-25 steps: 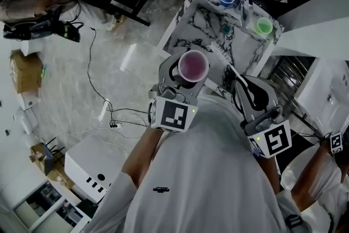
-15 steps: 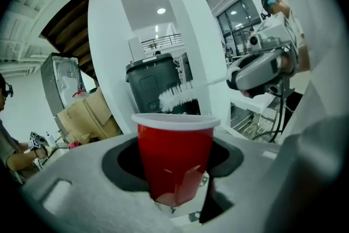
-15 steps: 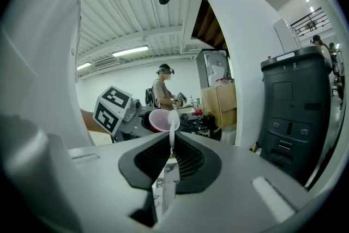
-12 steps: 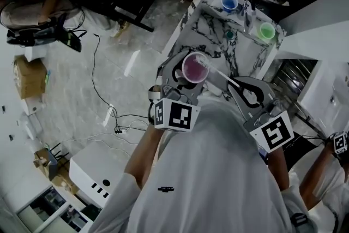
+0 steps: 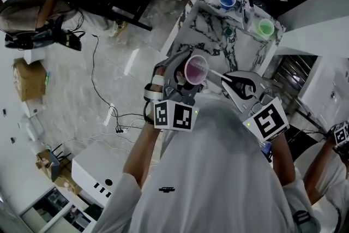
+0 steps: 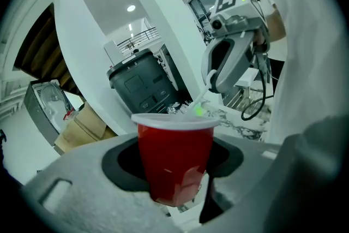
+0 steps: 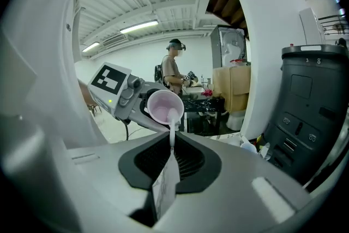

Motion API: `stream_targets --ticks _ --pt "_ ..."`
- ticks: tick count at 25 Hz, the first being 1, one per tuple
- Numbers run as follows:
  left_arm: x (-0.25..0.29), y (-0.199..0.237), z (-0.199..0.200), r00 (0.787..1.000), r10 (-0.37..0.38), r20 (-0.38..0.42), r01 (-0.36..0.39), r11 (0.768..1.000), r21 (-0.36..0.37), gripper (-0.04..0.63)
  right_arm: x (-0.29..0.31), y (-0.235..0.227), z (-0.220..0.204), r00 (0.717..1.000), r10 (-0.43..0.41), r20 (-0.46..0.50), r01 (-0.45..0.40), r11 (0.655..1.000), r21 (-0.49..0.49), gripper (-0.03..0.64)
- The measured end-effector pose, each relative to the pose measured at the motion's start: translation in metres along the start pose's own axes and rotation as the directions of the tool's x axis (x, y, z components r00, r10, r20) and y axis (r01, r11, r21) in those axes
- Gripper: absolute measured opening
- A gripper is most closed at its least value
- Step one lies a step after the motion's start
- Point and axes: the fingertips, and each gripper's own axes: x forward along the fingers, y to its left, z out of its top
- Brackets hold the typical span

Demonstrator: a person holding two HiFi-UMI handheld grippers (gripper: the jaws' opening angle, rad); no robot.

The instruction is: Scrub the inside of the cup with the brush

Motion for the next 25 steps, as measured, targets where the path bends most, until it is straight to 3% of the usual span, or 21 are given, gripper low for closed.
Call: stream_targets --ticks 10,19,25 --pt "-0.002 -0.029 -0.015 0.995 -0.077 -0.066 0.086 0.986 0.143 0.265 0.005 0.024 -0.029 0.985 0.142 -0.099 -0.144 0.989 -0.018 0.028" --pt "0.005 -0.038 -0.010 0.990 -0.119 -0.080 0.133 0.970 0.205 0.265 -0.001 0.034 -0.023 0.977 0.188 -0.101 -0.193 0.980 -0.046 0.028" --pt "0.007 -0.045 -0.011 0.988 -0.131 -0.087 0.147 0.967 0.206 0.265 -0.002 0.036 -0.015 0.975 0.193 -0.112 -0.204 0.974 -0.100 0.028"
